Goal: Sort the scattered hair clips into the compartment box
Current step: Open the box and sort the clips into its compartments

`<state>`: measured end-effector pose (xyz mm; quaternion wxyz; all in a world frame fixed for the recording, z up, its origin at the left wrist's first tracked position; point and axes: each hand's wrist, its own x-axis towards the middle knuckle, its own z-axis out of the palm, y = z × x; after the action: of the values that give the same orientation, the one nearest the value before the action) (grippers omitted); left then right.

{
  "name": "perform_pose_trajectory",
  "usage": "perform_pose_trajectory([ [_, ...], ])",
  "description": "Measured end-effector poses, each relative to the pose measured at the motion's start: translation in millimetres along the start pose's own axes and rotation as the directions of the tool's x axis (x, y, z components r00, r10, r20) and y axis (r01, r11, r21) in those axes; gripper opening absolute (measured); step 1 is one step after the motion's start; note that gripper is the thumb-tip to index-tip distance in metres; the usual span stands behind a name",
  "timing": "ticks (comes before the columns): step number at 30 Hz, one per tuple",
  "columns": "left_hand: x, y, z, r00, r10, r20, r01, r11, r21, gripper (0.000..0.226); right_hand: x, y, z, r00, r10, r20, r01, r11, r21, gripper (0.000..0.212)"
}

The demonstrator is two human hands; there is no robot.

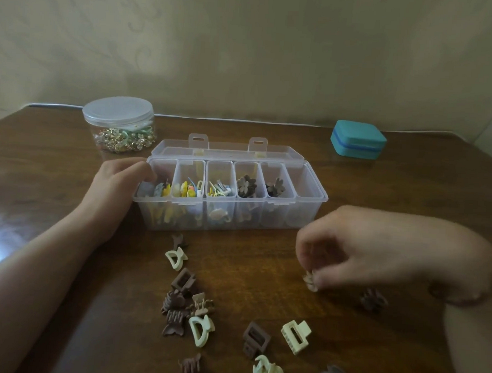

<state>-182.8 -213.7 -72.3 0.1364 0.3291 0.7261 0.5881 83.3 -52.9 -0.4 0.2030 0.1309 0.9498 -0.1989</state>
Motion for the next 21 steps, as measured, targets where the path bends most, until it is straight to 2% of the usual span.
perform_pose_trajectory([
  [1, 0.1, -0.8, -0.3, 1.000, 0.004, -0.005, -0.004, 1.000, 0.014, 0.025, -2.2, 1.8, -3.6, 0.993, -0.045, -0.110, 0.049, 0.998, 0.034, 0.012],
  [3, 0.6, -1.5, -1.0, 1.000, 0.011, -0.004, -0.011, 1.000, 0.028, 0.026, -6.6, 6.7, -11.1, 0.927, -0.116, -0.357, 0.160, 0.982, 0.098, 0.016],
  [4, 1.4, -1.9, -1.1, 1.000, 0.012, -0.003, -0.012, 0.999, 0.035, 0.028, -7.0, 8.2, -13.2, 0.900, -0.113, -0.421, 0.178, 0.977, 0.118, 0.018],
  [8, 0.6, -2.3, -1.8, 1.000, 0.008, -0.007, -0.007, 0.999, 0.032, 0.031, 4.6, 7.0, -6.4, 0.924, -0.037, -0.379, 0.016, 0.998, -0.058, 0.022],
  [11, 2.0, -2.8, -3.7, 1.000, 0.002, 0.018, -0.003, 1.000, 0.023, 0.043, 7.3, -11.1, 2.8, 0.928, -0.002, -0.373, -0.063, 0.985, -0.162, 0.045],
  [13, 2.6, -4.1, -4.8, 1.000, 0.003, 0.018, -0.004, 0.999, 0.032, 0.051, 10.6, -24.2, 11.6, 0.935, -0.051, -0.351, -0.034, 0.972, -0.231, 0.054],
  [15, 4.0, -6.0, -4.1, 1.000, 0.005, 0.009, -0.006, 0.999, 0.033, 0.047, 17.5, -33.4, 20.6, 0.955, -0.123, -0.272, 0.050, 0.964, -0.260, 0.053],
  [17, 4.8, -7.3, -2.9, 1.000, 0.010, -0.003, -0.010, 0.999, 0.031, 0.036, 25.8, -36.0, 27.9, 0.955, -0.198, -0.219, 0.130, 0.949, -0.288, 0.041],
  [21, 3.1, -5.9, -1.4, 1.000, 0.017, -0.008, -0.017, 0.999, 0.030, 0.032, 21.7, -26.6, 20.4, 0.928, -0.254, -0.271, 0.186, 0.949, -0.255, 0.023],
])
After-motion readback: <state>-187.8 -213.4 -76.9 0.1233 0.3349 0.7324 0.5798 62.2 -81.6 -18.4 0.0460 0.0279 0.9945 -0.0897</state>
